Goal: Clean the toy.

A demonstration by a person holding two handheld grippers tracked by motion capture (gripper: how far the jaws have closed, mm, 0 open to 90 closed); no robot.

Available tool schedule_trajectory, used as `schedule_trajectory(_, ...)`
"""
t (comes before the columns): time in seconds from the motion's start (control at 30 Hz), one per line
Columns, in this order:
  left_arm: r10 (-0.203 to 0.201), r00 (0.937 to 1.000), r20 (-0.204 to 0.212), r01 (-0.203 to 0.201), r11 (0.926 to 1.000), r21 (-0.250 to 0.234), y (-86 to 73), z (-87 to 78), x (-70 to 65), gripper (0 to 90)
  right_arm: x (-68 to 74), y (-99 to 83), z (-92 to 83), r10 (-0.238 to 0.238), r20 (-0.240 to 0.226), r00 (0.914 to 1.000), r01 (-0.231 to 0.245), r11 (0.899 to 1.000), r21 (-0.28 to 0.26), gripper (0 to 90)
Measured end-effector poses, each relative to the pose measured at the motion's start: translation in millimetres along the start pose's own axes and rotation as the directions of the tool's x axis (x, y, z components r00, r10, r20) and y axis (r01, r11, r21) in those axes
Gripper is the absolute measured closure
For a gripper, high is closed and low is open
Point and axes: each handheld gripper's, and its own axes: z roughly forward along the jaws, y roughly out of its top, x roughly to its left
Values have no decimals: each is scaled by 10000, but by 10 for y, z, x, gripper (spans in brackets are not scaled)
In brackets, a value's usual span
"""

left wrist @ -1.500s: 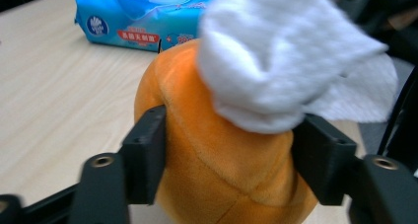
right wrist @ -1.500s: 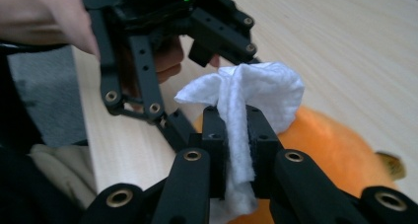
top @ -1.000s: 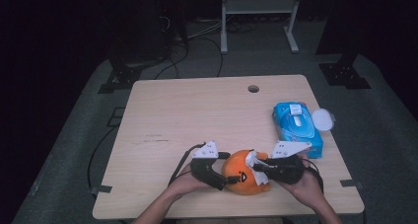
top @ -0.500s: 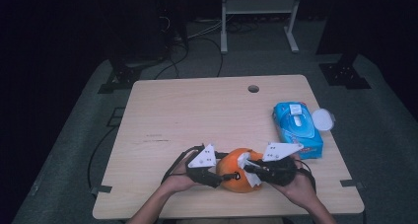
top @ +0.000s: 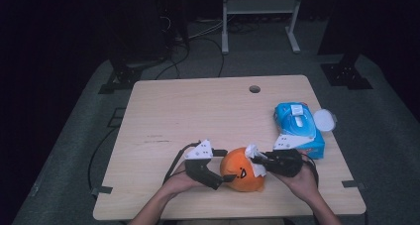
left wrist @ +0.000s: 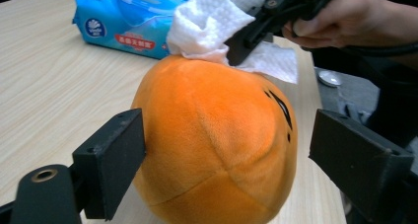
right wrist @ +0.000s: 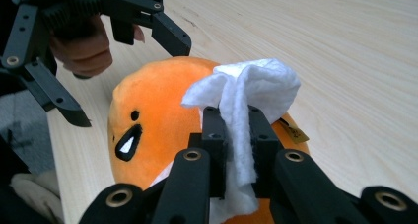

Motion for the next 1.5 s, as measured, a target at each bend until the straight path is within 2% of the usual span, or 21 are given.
schedule_trajectory(0.1,200,9993,-317,-192,9995,254,-7,67,-35,125,22,-25,-8,142,-17,9999,-142,9999,-52,810)
schedule_trajectory(0.17,323,9975,-632,-296,9987,425,-24,93,-24,157,81,-24,-3,-31,-27,10000,31,10000,20,810)
schedule_trajectory(0.2,153,9966,-813,-130,9995,290,-37,57,24,233,153,-23,4,-272,130,9995,270,9995,133,811)
schedule_trajectory(0.3,29,9946,-1034,-1,9996,270,-46,22,65,253,207,-51,2,-368,88,9993,366,9991,220,811)
schedule_trajectory(0.4,-183,9973,-709,193,9997,126,-52,25,85,179,240,-64,-7,-445,-64,9990,446,9987,240,811)
schedule_trajectory(0.5,108,9985,-528,-103,9999,103,-64,35,62,287,282,-33,14,-654,158,9977,650,9975,280,811)
schedule_trajectory(0.53,545,9966,-616,-531,9983,239,-59,36,13,308,297,-16,22,-739,268,9969,733,9971,217,811)
schedule_trajectory(0.57,668,9960,-597,-654,9975,261,-57,35,-3,326,309,5,29,-729,263,9970,726,9973,122,811)
schedule_trajectory(0.63,821,9946,-634,-799,9962,358,-52,30,-25,330,343,53,59,-775,168,9969,776,9969,-99,810)
schedule_trajectory(0.73,1003,9934,-554,-961,9926,743,-103,-9,-61,328,384,88,100,-1071,322,9937,1071,9942,16,807)
schedule_trajectory(0.83,1216,9919,-368,-1176,9884,961,-136,-19,-84,287,317,61,59,-769,598,9952,769,9970,18,807)
schedule_trajectory(0.93,756,9970,-165,-740,9941,788,-70,-30,-44,166,278,4,73,-558,343,9979,553,9984,148,810)
schedule_trajectory(0.97,756,9970,-165,-740,9941,788,-70,-30,-44,137,294,-5,89,-632,165,9979,629,9979,180,810)
schedule_trajectory(1.0,510,9985,-178,-499,9971,579,-23,-13,-16,110,326,-7,102,-732,-156,9972,736,9970,220,811)
schedule_trajectory(1.07,356,9994,-17,-354,9978,558,-7,25,1,77,427,-4,143,-1248,-731,9895,1278,9911,374,810)
schedule_trajectory(1.13,316,9990,329,-348,9942,1019,-29,102,0,75,499,0,169,-1569,-830,9841,1613,9857,487,809)
schedule_trajectory(1.23,216,9992,326,-246,9950,966,-79,166,-26,94,531,7,173,-1690,-774,9826,1735,9833,557,809)
schedule_trajectory(1.33,841,9964,68,-843,9942,664,-55,128,-33,259,502,45,135,-1531,-476,9871,1546,9876,274,810)
schedule_trajectory(1.4,935,9956,-28,-932,9944,504,-36,113,-34,301,507,65,126,-1518,-405,9876,1523,9883,104,810)
schedule_trajectory(1.43,1380,9897,-387,-1367,9900,345,-13,107,-50,327,535,111,124,-1587,-177,9872,1585,9873,-98,810)
schedule_trajectory(1.5,1922,9769,-938,-1891,9811,409,13,106,-76,327,545,137,144,-1624,86,9867,1625,9865,-203,809)
